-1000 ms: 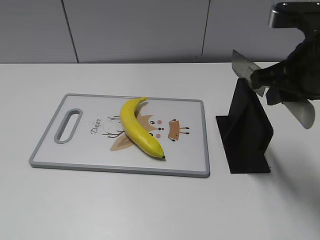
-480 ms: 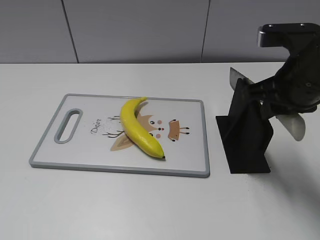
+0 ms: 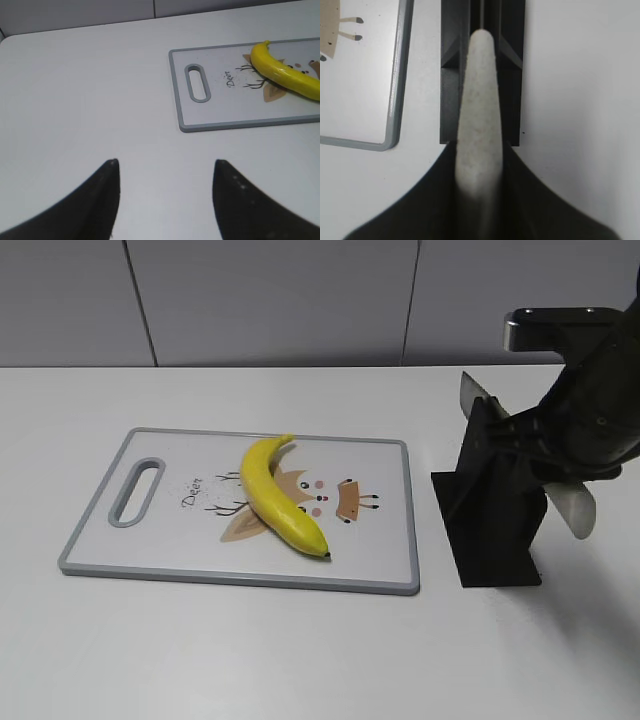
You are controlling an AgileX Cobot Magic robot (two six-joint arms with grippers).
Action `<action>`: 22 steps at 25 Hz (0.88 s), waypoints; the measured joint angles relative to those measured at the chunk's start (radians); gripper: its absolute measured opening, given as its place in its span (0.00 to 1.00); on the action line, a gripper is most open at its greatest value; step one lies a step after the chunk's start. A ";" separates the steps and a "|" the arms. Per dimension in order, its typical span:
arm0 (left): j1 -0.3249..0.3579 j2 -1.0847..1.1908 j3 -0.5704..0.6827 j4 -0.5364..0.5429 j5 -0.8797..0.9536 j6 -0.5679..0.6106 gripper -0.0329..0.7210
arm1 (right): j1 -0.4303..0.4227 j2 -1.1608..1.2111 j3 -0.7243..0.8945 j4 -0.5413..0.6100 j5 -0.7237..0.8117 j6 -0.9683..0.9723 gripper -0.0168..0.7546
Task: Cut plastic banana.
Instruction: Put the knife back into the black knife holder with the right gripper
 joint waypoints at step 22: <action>0.000 0.000 0.000 0.000 0.000 0.000 0.81 | 0.000 -0.092 0.003 0.094 0.104 -0.176 0.80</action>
